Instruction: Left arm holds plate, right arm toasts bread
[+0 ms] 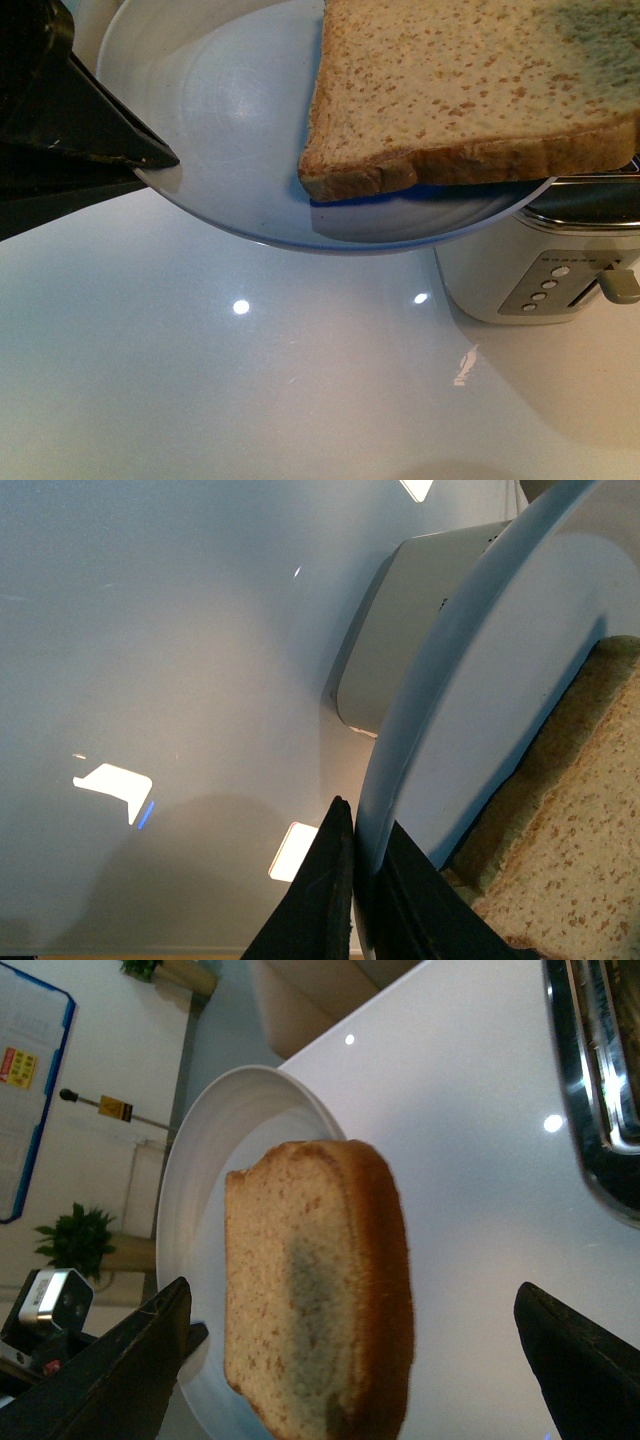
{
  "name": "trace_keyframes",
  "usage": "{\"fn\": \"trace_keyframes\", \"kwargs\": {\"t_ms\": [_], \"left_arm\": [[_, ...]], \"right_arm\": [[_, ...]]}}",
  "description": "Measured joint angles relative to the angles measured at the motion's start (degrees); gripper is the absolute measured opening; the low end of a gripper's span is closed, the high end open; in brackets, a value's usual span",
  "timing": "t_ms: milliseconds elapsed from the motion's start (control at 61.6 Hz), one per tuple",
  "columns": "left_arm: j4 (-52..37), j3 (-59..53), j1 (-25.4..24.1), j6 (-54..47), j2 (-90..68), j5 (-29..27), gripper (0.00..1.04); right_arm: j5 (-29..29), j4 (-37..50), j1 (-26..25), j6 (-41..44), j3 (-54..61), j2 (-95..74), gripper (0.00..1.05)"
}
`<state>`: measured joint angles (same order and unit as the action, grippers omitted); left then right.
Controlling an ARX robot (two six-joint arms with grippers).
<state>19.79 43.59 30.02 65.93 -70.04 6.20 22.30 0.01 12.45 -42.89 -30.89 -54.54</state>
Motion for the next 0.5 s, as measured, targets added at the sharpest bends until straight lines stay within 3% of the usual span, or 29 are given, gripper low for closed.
{"fn": "trace_keyframes", "kwargs": {"t_ms": [81,195,503], "left_arm": [[0.1,0.0,0.0,0.0,0.0,0.0,0.03],[0.1,0.0,0.1,0.0,0.0,0.3,0.03],[0.3,0.2,0.1,0.3,0.0,0.6,0.03]], "right_arm": [[0.0,1.1,2.1,-1.8,0.0,-1.3,0.86],[-0.2,1.9,3.6,-3.1,0.1,-2.4,0.61],[0.9,1.6,2.4,-4.3,0.1,-1.7,0.14]]}}
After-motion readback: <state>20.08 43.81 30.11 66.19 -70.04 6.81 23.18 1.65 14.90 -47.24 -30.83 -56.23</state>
